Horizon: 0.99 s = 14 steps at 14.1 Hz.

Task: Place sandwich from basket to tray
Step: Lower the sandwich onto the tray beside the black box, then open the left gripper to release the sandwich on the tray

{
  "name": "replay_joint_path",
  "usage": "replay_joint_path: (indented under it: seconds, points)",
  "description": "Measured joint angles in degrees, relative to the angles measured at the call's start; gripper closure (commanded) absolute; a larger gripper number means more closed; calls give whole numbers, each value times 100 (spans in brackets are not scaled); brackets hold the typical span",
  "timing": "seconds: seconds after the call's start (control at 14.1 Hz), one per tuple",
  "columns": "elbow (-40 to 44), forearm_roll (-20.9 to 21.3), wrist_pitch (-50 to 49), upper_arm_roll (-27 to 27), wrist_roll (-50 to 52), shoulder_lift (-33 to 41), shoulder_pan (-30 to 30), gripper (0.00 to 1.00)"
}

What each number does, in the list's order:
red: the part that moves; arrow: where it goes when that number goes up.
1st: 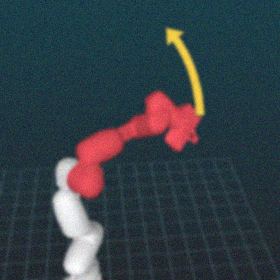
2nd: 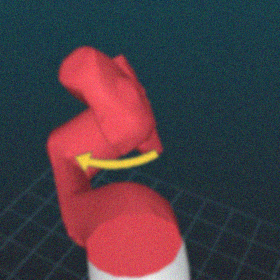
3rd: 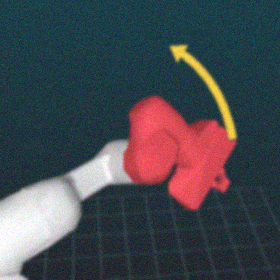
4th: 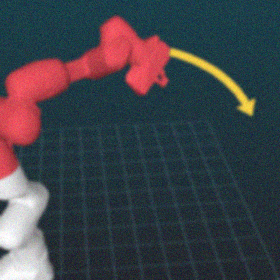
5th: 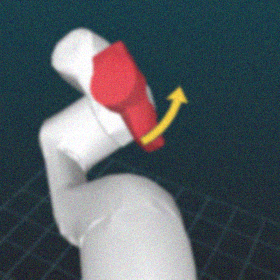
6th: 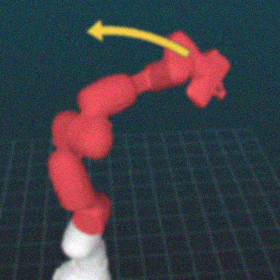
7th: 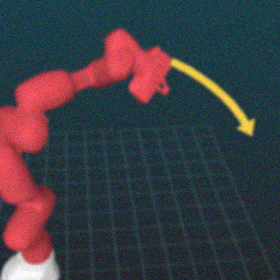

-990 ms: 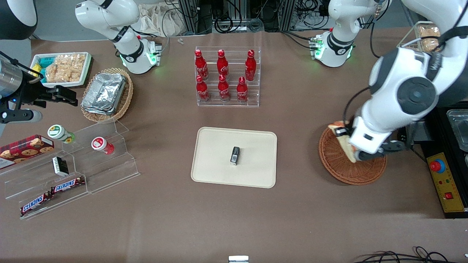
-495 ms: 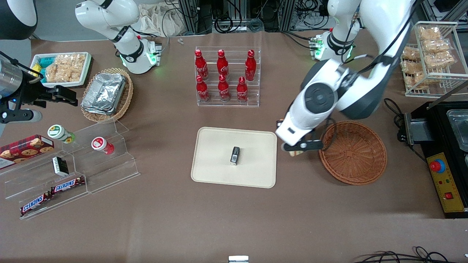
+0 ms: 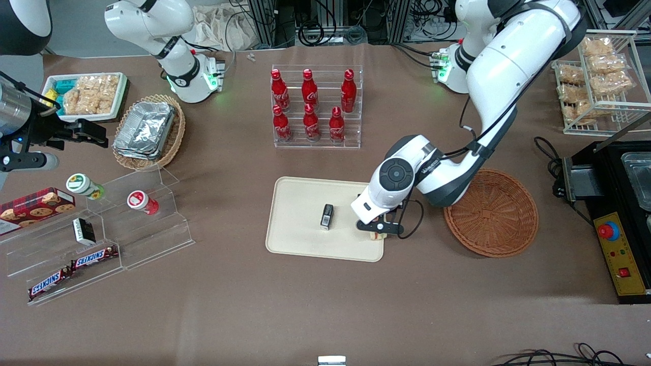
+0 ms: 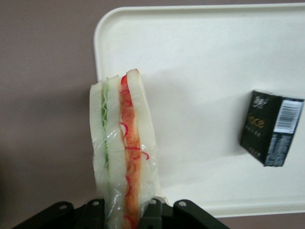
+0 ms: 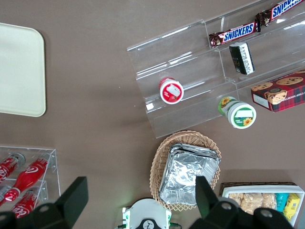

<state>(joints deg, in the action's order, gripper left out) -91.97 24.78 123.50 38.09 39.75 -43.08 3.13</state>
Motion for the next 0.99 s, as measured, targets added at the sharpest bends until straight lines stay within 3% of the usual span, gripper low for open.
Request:
replay_joint_path:
  seconds: [0.14,0.21,0.42,0.99]
  points:
    - [4,177,277,-60,0,-90,93,97]
    - [5,304,393,-79,0,-147,115,89]
    - [15,594,509,-107,0,-337,119,0]
    - [463,659,402,-107,7,-70,75,0]
